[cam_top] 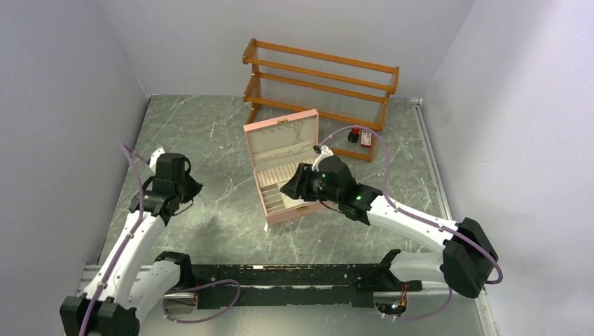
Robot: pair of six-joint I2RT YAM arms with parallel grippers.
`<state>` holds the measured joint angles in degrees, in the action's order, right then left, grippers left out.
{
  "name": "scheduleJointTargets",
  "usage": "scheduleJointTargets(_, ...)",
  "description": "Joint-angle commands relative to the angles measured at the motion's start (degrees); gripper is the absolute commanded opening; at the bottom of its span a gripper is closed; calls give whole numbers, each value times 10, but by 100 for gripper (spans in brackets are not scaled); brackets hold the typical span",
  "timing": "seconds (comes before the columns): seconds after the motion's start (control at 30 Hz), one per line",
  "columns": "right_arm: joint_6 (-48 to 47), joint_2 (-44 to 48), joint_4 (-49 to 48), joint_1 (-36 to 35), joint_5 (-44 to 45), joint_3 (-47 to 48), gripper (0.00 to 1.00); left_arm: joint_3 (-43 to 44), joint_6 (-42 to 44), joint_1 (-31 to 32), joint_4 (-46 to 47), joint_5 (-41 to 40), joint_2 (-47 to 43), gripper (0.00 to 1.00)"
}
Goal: Organize the mixed jewelry
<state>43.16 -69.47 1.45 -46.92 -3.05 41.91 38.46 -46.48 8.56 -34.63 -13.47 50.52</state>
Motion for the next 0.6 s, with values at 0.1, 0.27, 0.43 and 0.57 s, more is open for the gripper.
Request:
scheduleJointTargets(0.1, 110, -23, -152, -46, -71, 6, 63, 24, -44, -5, -11, 113, -66, 5)
scheduleJointTargets(0.27, 186, -72, -186, -88, -44, 38, 64, 20, -57, -5, 2, 156, -82, 5)
scheduleJointTargets(0.43, 218, -114, -211, -113, -16, 68, 61, 13, -70, -5, 18, 190, -95, 5)
scheduleJointTargets(0.57, 247, -143, -223, -118, -1, 80, 54, 3, -77, -5, 28, 210, -93, 5)
